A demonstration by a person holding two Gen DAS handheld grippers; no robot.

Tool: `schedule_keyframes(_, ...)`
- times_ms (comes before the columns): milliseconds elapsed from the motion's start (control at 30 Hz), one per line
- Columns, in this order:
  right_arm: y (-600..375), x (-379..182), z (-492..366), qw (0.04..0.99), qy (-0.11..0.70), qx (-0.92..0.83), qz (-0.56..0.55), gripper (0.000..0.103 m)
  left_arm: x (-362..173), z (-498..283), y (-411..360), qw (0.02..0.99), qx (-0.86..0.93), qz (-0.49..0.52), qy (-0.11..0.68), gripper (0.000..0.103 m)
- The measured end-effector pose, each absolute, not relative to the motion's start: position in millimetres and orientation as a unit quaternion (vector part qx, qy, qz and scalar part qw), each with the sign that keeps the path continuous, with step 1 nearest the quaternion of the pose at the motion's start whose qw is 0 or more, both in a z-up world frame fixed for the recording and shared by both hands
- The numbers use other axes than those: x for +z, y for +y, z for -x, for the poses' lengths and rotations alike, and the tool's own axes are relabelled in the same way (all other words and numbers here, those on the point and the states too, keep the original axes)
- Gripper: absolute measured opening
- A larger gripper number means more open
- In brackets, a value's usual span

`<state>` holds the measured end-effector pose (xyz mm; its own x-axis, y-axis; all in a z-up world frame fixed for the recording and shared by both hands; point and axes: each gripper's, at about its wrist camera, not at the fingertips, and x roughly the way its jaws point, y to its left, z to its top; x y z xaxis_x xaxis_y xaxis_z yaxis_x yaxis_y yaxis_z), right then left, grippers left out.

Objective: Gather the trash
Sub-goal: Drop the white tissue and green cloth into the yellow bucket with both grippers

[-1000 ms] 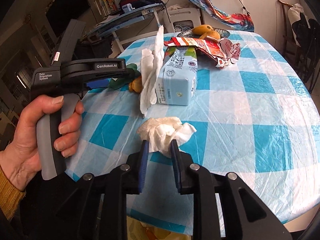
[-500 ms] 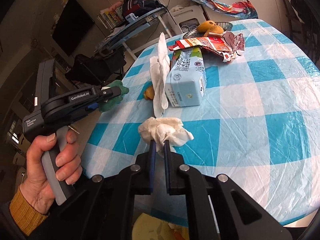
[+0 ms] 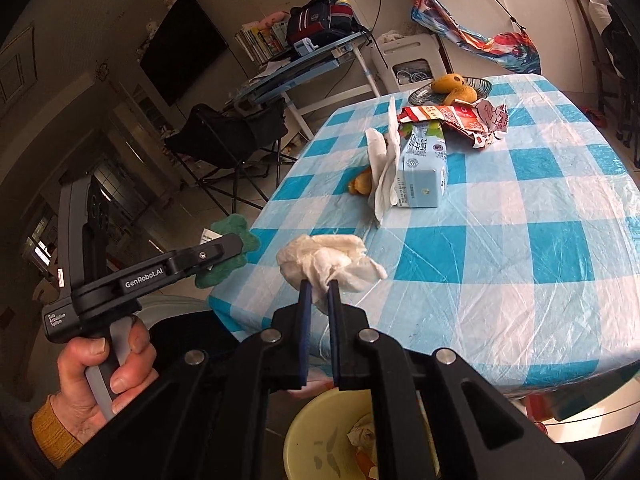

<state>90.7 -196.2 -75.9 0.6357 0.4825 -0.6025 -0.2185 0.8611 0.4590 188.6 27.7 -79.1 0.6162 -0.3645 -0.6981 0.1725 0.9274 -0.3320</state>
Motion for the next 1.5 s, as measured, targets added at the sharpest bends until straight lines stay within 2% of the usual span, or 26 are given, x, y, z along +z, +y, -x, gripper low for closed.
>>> schedule_keyframes(233, -197, -70, -64, 0.894, 0.369, 0.193, -0.164, 0.009, -67, -156, 36, 0.898, -0.153, 0.118, 0.395, 0.03)
schedule_keyframes(633, -186, -75, -43, 0.89, 0.386, 0.196, -0.143, 0.009, -44, -109, 32, 0.921, -0.138, 0.057, 0.359, 0.03)
schedule_keyframes(767, -176, -91, -43, 0.872, 0.43, 0.195, -0.128, 0.009, -47, -103, 29, 0.919, -0.14, 0.051, 0.366, 0.03)
schedule_keyframes(933, -159, -143, -52, 0.808, 0.549, 0.19, -0.096, 0.013, -76, -98, 19, 0.894, -0.146, 0.047, 0.42, 0.03)
schedule_keyframes(1000, -156, -146, -51, 0.807, 0.556, 0.179, -0.085, 0.03, -93, -95, 12, 0.88, -0.148, 0.042, 0.449, 0.03)
schedule_keyframes(1033, -158, -141, -50, 0.814, 0.548, 0.173, -0.085, 0.046, -100, -93, 10, 0.875, -0.149, 0.039, 0.46, 0.03)
schedule_keyframes(1067, -162, -137, -49, 0.822, 0.538, 0.163, -0.089, 0.057, -106, -90, 7, 0.87, -0.151, 0.036, 0.468, 0.03)
schedule_keyframes(1233, -202, -122, -47, 0.857, 0.48, 0.096, -0.163, 0.06, -121, -78, -7, 0.855, -0.167, 0.01, 0.491, 0.031)
schedule_keyframes(1300, -214, -110, -43, 0.877, 0.439, 0.076, -0.181, 0.066, -125, -78, -11, 0.847, -0.177, 0.002, 0.501, 0.032)
schedule_keyframes(1367, -218, -100, -39, 0.893, 0.407, 0.057, -0.181, 0.075, -129, -78, -14, 0.84, -0.18, -0.004, 0.512, 0.035)
schedule_keyframes(1433, -219, -94, -36, 0.904, 0.389, 0.04, -0.175, 0.079, -131, -79, -13, 0.837, -0.177, -0.004, 0.517, 0.039)
schedule_keyframes(1500, -219, -93, -36, 0.909, 0.38, 0.028, -0.169, 0.082, -132, -81, -7, 0.839, -0.168, 0.007, 0.518, 0.048)
